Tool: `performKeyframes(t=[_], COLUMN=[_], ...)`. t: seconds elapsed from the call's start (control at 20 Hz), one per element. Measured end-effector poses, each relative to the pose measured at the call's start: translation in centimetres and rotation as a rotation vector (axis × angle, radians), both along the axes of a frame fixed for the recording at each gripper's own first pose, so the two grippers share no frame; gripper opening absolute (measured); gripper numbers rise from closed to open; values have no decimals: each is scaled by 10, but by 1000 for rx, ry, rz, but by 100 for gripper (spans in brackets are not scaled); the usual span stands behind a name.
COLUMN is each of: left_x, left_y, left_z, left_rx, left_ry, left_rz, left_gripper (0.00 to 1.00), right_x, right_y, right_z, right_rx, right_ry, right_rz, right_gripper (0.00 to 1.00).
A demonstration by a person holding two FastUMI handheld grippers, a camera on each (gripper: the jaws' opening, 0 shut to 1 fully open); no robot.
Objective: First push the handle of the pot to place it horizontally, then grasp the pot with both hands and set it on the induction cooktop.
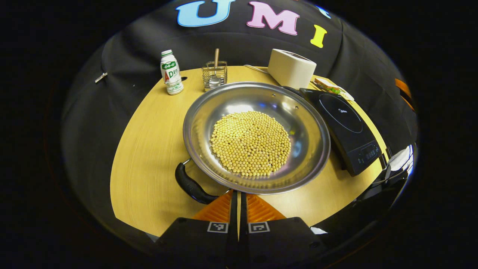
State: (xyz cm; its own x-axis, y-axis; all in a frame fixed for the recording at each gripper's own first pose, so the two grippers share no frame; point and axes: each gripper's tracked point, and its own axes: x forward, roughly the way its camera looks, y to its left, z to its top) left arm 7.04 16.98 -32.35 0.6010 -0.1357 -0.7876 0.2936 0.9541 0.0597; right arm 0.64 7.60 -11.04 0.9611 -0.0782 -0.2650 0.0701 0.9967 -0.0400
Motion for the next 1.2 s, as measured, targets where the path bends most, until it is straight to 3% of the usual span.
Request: performKeyframes(t=[0.55,0.85,1.2], left_x=[35,59,89], left_y=[47,72,92], left_z=[3,5,7], left_rx=[9,-62,-62], left_ry=[-11,-28,-49], left_rz=[49,147,167], left_gripper=[5,5,5], right_x=[-12,-19,-25], right_y=[4,-5,-2], right_z=[1,-5,-23], right_rx=[-9,-9,-24], right_ry=[-2,18,69], right_rz=[-22,-88,-108], right_gripper=[99,99,99])
